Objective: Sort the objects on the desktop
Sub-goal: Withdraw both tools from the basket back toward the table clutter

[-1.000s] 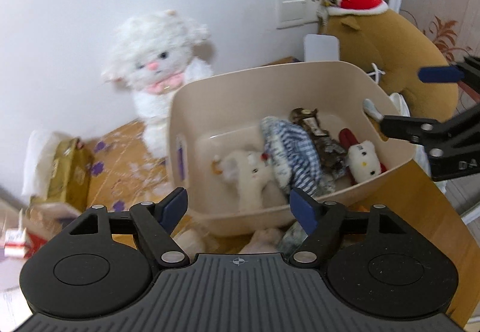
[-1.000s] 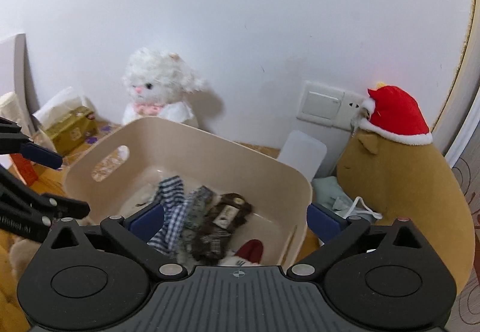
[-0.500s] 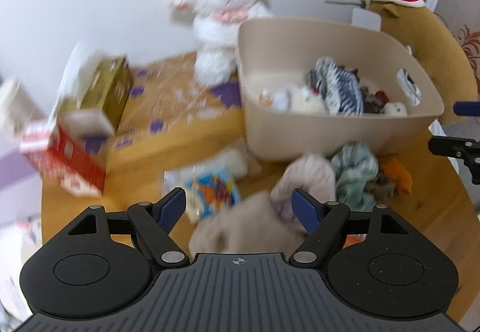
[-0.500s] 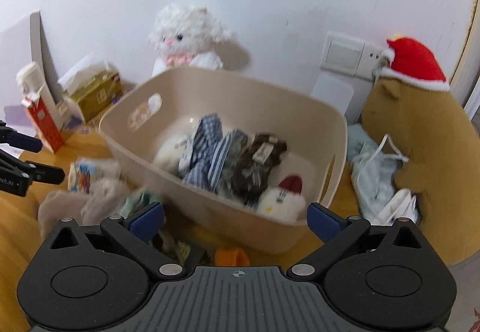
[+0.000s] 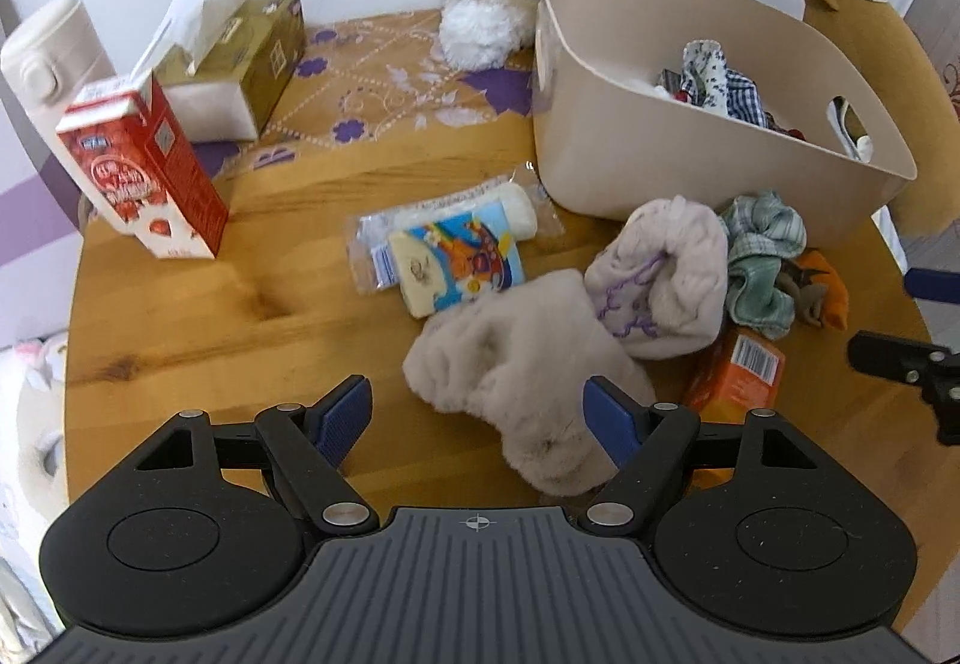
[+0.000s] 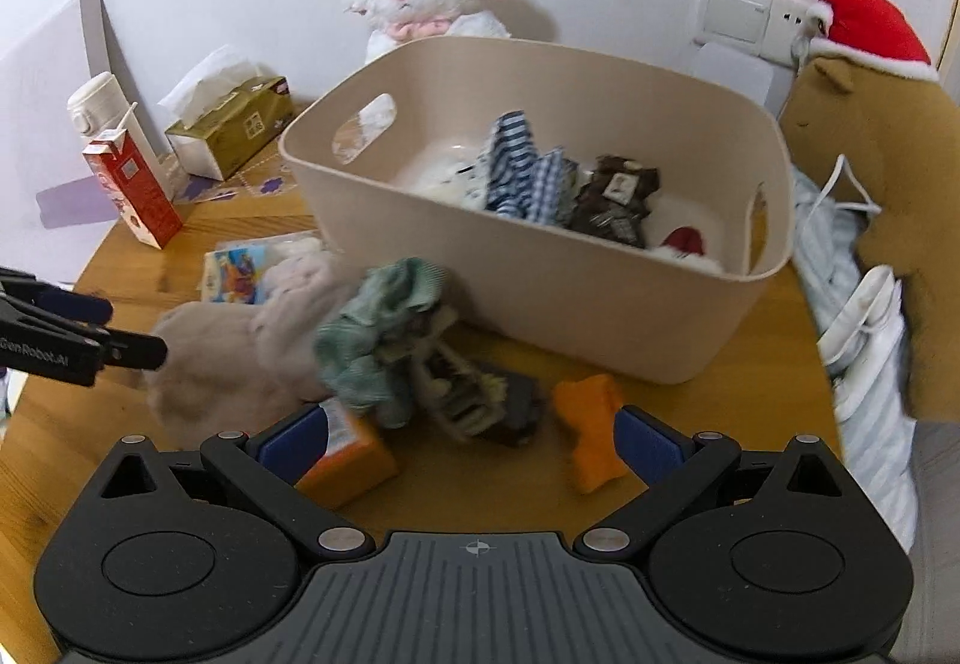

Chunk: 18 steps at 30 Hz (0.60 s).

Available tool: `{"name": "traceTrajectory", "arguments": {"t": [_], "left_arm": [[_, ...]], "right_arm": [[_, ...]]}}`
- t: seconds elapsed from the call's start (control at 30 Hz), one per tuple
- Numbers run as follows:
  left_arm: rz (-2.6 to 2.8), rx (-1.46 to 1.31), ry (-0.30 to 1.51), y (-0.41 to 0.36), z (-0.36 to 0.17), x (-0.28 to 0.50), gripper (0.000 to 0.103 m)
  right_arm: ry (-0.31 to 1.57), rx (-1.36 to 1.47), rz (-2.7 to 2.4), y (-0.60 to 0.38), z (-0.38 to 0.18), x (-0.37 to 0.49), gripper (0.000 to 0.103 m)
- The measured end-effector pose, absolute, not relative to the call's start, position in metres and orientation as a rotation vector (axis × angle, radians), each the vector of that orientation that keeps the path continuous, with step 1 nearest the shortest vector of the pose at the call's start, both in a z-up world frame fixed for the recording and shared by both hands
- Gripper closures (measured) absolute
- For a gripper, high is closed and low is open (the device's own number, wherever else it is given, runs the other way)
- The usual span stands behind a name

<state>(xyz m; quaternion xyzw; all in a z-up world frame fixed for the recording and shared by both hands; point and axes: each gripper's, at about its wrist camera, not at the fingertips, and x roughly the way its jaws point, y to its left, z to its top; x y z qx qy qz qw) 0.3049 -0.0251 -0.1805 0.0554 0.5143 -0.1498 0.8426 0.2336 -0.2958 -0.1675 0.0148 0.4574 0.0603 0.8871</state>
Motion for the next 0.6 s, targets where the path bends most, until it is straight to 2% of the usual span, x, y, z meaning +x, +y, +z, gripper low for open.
{"name": "traceTrajectory", "arguments": {"t": [0.6], "left_arm": [[-0.42,0.032,1.176,-0.011,-0.207,0.323,0.024]], "right_arm": [[1.061,0.282,-0.031,-0.24,-0.205,0.243,0.0]]}}
